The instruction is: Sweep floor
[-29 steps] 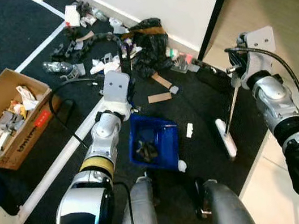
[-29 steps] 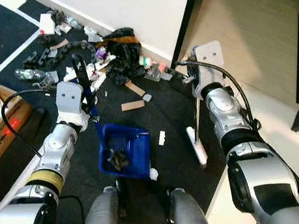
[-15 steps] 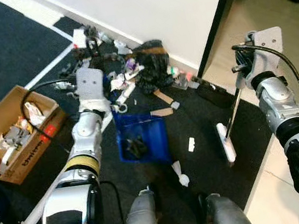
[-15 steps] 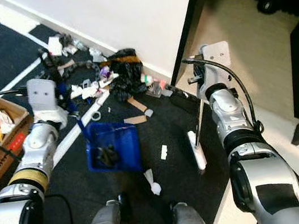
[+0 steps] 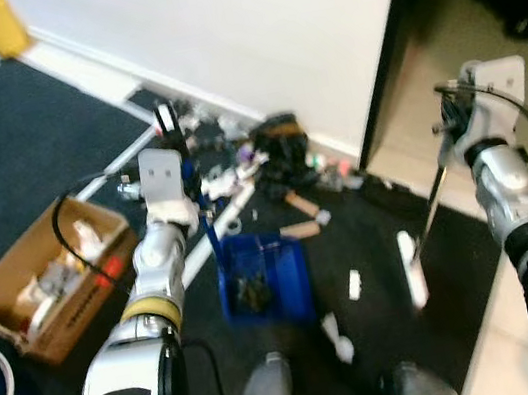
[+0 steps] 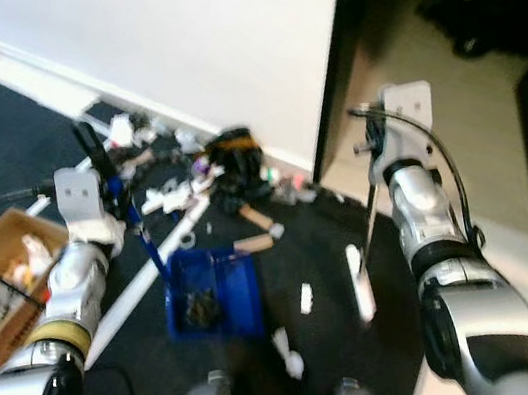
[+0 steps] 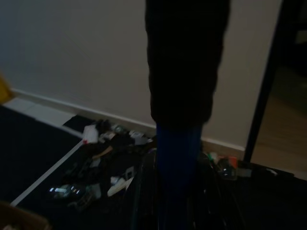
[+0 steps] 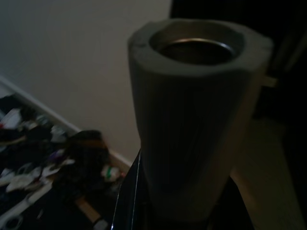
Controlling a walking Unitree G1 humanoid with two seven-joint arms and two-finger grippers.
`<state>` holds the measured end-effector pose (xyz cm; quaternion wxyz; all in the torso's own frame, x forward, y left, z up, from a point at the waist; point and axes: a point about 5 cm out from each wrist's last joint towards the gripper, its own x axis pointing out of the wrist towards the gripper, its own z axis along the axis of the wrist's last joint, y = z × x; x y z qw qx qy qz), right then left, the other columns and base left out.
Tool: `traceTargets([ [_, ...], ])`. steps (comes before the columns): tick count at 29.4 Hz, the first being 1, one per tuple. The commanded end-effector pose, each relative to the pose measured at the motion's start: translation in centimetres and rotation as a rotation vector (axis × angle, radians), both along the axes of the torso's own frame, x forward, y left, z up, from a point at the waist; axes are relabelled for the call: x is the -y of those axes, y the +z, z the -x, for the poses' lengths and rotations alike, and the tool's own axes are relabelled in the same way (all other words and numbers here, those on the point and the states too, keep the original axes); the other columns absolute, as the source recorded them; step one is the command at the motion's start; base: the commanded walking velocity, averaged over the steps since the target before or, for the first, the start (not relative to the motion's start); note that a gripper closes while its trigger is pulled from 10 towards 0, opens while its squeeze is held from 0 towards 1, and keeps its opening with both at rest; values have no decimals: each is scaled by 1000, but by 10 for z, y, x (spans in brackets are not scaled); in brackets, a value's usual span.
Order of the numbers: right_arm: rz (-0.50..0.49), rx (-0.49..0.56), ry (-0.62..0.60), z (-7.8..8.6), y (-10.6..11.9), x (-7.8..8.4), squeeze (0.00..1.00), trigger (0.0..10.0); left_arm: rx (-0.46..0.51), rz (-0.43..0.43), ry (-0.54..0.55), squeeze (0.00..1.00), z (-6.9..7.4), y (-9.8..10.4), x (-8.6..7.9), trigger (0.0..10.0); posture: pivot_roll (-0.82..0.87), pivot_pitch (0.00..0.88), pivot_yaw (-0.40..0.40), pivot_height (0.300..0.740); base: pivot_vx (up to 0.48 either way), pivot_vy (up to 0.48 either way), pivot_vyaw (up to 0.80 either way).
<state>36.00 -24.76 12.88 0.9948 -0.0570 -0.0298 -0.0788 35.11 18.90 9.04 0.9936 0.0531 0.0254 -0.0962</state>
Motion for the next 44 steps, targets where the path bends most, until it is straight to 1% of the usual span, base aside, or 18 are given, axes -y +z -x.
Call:
traceTargets([
  [1, 12, 31, -18, 1, 5, 6, 0, 10000, 32, -2, -13, 0, -2, 6, 2, 10000, 99, 0, 11, 740, 401, 0, 0],
  [7, 13, 38, -23, 1, 6, 7, 0, 10000, 33, 0, -21, 0, -2, 6, 3, 10000, 100, 0, 13, 740, 285, 0, 0],
  [19, 13, 47, -27, 1, 8, 8, 0, 10000, 33, 5, -51, 0, -1, 3, 12, 10000, 96, 0, 15, 740, 302, 0, 0],
  [22, 12, 47, -29, 2, 7, 8, 0, 10000, 48, 3, -62, 0, -1, 4, 15, 10000, 95, 2, 18, 740, 299, 0, 0],
  [26, 11, 47, -30, 2, 6, 8, 0, 10000, 46, 0, -56, 0, -1, 4, 16, 10000, 95, 2, 18, 740, 0, 0, 0],
  [27, 11, 46, -31, 2, 6, 8, 0, 10000, 44, 11, -62, 0, -1, 3, 17, 10000, 95, 2, 18, 740, 0, 0, 0],
  [30, 9, 49, -33, 2, 7, 9, 0, 10000, 26, -25, -122, 0, 3, -3, 28, 10000, 96, 1, 18, 740, 0, -417, 0],
  [32, 10, 51, -32, 2, 7, 9, 0, 10000, 18, -28, -137, 0, 4, -5, 32, 10000, 97, 2, 18, 740, 0, -420, 0],
  [35, 9, 53, -31, 2, 8, 9, 0, 10000, 20, -22, -148, 0, 5, -6, 36, 10000, 96, 3, 17, 740, 0, -419, 0],
  [44, 11, 54, -26, 1, 8, 7, 0, 10000, 20, -14, -159, 0, 6, -7, 39, 10000, 98, 2, 16, 740, 53, -415, 0],
])
